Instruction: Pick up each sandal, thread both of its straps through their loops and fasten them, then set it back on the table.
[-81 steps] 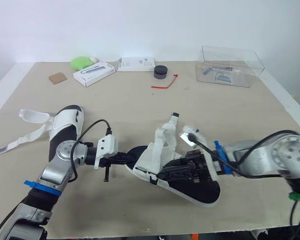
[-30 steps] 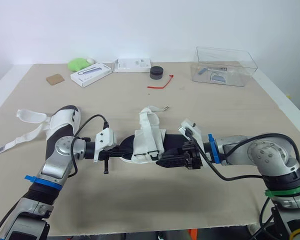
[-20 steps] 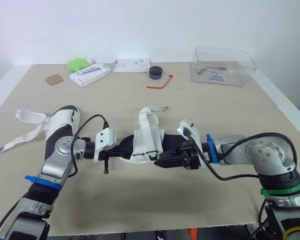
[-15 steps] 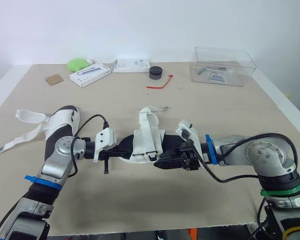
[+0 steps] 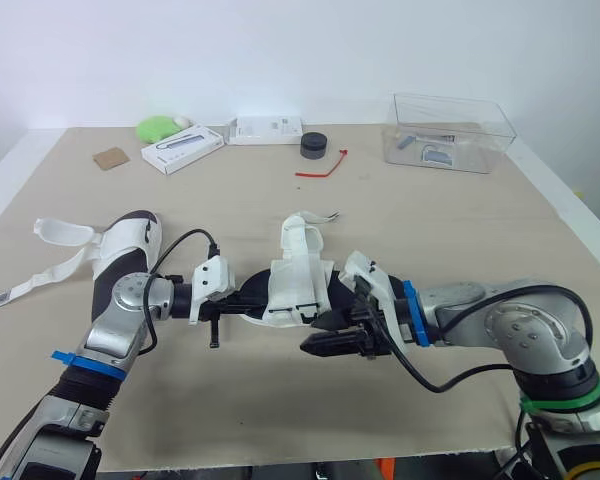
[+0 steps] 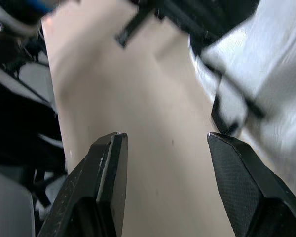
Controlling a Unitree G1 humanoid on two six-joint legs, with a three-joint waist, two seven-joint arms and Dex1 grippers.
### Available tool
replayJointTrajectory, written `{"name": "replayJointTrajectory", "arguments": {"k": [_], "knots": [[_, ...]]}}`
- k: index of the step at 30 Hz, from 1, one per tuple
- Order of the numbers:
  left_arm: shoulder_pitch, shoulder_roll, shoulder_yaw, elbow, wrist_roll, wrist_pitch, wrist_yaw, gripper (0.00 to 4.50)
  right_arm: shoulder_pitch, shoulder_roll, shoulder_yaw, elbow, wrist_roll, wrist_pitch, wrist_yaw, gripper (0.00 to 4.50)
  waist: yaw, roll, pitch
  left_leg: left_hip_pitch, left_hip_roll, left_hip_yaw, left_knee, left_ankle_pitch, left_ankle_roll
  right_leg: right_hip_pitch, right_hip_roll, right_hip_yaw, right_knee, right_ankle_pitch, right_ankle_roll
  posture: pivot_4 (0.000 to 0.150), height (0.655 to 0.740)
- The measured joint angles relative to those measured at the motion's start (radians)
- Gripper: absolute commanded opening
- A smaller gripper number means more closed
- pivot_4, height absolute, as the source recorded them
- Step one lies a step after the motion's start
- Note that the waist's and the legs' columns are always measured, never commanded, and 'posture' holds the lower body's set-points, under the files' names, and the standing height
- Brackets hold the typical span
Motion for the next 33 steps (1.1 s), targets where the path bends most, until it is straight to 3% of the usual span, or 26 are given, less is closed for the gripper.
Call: {"name": "replayJointTrajectory", "arguments": {"k": [14,33], "knots": [[0.003,0.0,0.001,-0.003,0.001,-0.001,0.0,0.0,0.033,-0.033,-0.037,-0.02,0.026,0.067,0.01,2.8,0.0,0.0,0.0,0.0,0.0,0.0,0.0,0.0,0.0,0.0,0.0,0.0,0.0,0.0,0.0,0.15,0.74],[0.005,0.001,0.002,-0.008,0.001,0.002,0.0,0.0,0.015,0.022,-0.054,-0.002,-0.007,0.066,-0.024,2.8,0.0,0.0,0.0,0.0,0.0,0.0,0.0,0.0,0.0,0.0,0.0,0.0,0.0,0.0,0.001,0.15,0.74]]}}
